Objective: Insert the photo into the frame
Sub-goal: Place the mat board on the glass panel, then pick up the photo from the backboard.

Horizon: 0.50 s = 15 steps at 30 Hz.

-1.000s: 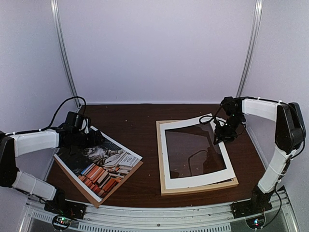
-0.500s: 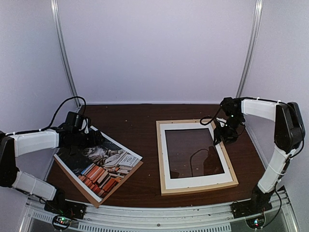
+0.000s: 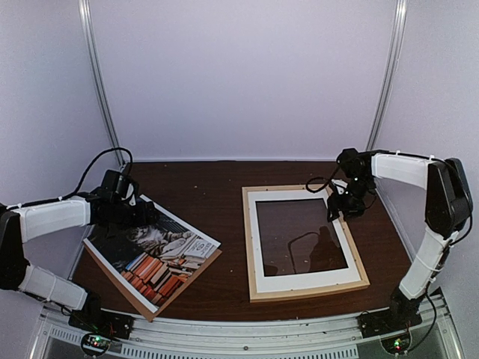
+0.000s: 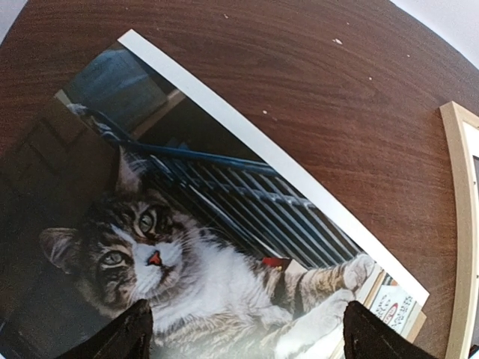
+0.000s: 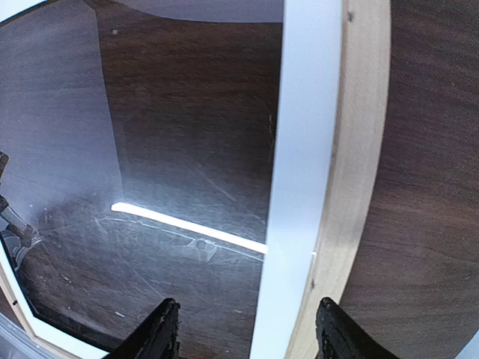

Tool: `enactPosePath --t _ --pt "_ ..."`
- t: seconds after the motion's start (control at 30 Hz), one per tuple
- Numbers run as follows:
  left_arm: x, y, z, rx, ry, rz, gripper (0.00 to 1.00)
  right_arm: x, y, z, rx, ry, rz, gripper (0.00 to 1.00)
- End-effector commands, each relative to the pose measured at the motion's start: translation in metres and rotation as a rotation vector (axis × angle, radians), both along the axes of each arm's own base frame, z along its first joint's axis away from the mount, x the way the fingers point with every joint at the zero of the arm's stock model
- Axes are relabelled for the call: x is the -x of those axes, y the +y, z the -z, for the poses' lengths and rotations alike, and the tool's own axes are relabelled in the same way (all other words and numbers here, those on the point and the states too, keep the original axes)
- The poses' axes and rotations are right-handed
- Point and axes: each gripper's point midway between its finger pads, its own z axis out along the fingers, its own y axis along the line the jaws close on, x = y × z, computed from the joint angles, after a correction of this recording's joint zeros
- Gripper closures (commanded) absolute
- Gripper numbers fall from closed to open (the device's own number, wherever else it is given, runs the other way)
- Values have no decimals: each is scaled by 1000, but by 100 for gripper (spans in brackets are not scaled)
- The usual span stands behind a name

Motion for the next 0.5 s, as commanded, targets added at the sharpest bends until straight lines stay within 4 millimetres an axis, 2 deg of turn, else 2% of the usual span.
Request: enactPosePath --t 0.0,0.13,0.3,0.47 --pt "-6 15 -15 -97 -10 -37 10 -16 37 -32 -50 -153 -69 37" --pt "1 24 -9 -132 33 -66 6 -19 87 -44 -108 -216 -168 35" --pt "19 54 1 -210 106 -145 3 -17 175 -50 -247 -252 -319 34" --pt "37 78 13 -174 158 -244 2 -8 259 -50 -369 -258 -451 32"
